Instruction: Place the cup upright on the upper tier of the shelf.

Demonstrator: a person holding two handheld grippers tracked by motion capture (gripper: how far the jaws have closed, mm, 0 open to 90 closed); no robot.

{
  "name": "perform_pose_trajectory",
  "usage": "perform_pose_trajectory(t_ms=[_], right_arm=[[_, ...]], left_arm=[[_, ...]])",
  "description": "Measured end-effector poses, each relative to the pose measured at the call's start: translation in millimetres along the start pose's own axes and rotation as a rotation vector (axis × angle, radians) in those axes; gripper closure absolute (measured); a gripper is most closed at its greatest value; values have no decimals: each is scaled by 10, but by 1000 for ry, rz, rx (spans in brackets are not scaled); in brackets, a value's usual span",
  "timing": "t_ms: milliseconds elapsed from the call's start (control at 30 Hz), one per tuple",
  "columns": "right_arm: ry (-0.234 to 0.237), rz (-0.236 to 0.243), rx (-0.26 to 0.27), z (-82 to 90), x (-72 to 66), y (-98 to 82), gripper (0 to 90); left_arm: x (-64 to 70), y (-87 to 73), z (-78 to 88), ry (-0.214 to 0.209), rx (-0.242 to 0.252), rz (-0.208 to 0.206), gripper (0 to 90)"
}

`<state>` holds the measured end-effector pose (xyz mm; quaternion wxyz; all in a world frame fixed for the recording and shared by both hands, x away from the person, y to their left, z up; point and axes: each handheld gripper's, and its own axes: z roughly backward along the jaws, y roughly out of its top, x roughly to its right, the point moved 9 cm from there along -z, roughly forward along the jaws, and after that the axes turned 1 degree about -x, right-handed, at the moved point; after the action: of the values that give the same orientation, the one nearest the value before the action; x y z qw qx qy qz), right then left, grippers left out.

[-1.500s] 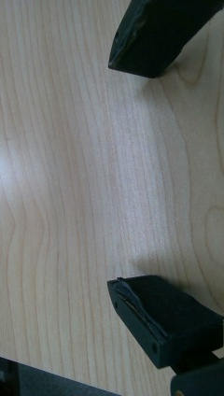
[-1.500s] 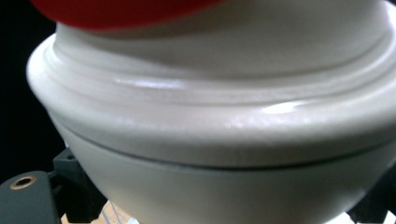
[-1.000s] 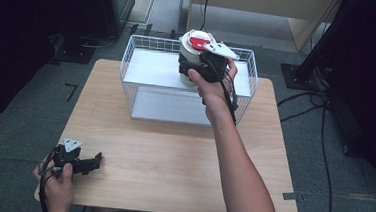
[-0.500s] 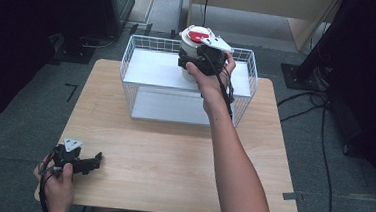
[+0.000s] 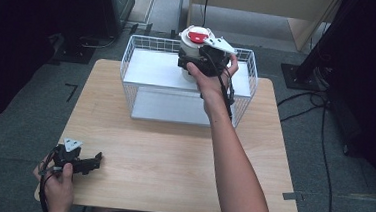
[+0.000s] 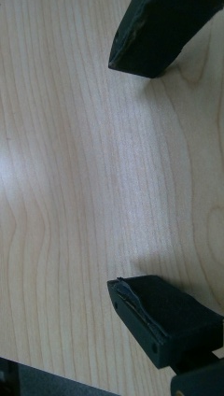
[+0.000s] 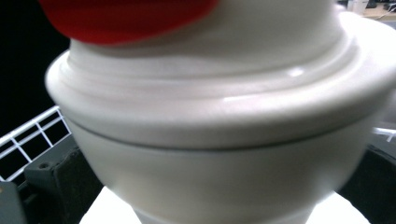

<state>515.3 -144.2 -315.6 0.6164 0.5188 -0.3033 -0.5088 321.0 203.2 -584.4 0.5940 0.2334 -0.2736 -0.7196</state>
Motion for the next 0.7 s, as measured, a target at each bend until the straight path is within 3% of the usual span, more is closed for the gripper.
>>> perform_pose_trajectory(t_ms=[233, 300, 467, 533, 600, 700], right_arm=[[-7, -9, 16, 69, 32, -50, 39], [6, 4, 29, 100, 12, -58, 96], [0, 36, 37, 138, 13, -61, 107], [0, 40, 44, 151, 14, -57, 93], [15, 44, 29, 173, 12, -78, 0], [7, 55, 28, 221, 30, -108, 0]], left_arm=[[1, 0, 0, 0, 0, 1, 0], [1, 0, 0, 0, 0, 1, 0], [1, 0, -1, 0, 1, 1, 0], [1, 0, 0, 0, 1, 1, 0], [1, 0, 0, 0, 1, 1, 0], [1, 0, -1, 0, 1, 1, 0]])
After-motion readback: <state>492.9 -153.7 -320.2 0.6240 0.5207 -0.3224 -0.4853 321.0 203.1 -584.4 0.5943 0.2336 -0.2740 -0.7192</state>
